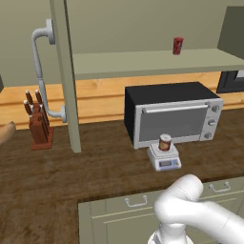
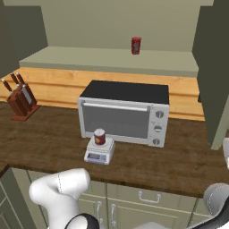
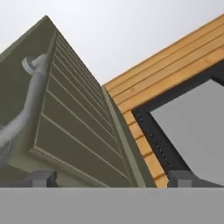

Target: Pick the canned food and place it on the digital scale for weighing, and close the cabinet.

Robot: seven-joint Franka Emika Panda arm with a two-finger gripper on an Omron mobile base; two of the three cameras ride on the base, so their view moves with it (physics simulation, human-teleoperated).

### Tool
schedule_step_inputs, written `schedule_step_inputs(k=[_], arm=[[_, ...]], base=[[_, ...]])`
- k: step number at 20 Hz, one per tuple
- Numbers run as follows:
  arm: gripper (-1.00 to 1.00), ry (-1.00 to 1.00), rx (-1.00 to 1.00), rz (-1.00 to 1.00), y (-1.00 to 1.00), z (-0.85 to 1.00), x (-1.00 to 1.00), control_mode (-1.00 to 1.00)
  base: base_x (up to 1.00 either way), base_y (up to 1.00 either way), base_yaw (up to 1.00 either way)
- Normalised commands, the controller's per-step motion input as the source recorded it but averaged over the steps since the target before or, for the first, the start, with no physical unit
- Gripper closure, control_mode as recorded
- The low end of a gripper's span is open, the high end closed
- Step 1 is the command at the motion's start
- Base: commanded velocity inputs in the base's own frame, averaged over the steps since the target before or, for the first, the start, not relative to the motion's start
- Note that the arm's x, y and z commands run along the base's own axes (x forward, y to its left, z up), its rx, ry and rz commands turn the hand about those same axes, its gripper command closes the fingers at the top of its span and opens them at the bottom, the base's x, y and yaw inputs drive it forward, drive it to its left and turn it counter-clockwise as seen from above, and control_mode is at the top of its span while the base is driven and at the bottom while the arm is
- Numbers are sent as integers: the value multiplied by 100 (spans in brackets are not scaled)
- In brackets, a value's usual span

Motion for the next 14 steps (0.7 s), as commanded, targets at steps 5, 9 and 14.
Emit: schedule_step_inputs(k=[5,9,14], arm=[[-100,-11,-23,2,82,100,-29,-100],[-100,4,-38,0,100,76,11,-100],[-100,22,-52,0,100,19,71,-100]], base=[[0,0,0],[0,0,0],[0,0,0]])
